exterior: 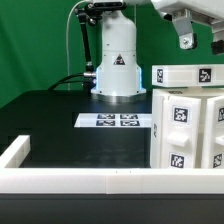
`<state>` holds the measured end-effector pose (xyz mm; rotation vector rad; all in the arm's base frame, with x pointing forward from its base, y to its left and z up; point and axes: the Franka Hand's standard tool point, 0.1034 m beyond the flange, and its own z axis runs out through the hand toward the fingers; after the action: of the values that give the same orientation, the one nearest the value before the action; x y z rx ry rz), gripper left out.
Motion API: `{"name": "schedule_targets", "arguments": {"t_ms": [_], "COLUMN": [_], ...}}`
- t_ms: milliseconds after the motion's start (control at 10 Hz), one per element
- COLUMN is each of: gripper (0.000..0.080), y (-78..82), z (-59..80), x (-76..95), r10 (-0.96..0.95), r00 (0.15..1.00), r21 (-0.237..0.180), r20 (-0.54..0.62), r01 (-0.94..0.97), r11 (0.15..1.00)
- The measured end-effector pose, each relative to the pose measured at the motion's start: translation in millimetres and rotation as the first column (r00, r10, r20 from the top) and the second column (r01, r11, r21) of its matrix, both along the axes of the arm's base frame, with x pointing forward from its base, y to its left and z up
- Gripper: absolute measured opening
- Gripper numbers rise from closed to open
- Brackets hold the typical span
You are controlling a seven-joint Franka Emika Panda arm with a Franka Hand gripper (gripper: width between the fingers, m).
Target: Assemble cabinet
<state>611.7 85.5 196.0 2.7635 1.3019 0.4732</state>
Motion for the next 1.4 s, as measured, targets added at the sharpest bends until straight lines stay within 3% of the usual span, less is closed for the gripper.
{"name": "schedule_targets", "arguments": {"t_ms": [100, 200, 300, 500, 900, 1200, 1400], "gripper": [0.0797, 0.0797, 0.0797, 0.0797, 0.0797, 0.0797, 0.0797], "y": [-2.2, -3.5, 3.9, 7.1, 0.0, 0.1, 2.5], "z": [-0.9, -5.0, -5.3, -5.7, -6.8, -11.2, -21.3], "x": [0.0, -1.7, -5.2, -9.2, -10.0, -11.3, -22.5], "r10": [0.097, 0.315, 0.423, 0.641, 0.711, 0.684, 0.629], "r00": [0.995, 0.949, 0.906, 0.758, 0.682, 0.710, 0.759], "r21": [-0.042, -0.128, -0.170, -0.262, -0.291, -0.282, -0.277], "r20": [0.004, -0.011, -0.036, -0.121, -0.171, -0.169, -0.169], "r01": [-0.096, -0.314, -0.422, -0.647, -0.725, -0.700, -0.649], "r11": [0.994, 0.941, 0.890, 0.716, 0.625, 0.656, 0.709]}}
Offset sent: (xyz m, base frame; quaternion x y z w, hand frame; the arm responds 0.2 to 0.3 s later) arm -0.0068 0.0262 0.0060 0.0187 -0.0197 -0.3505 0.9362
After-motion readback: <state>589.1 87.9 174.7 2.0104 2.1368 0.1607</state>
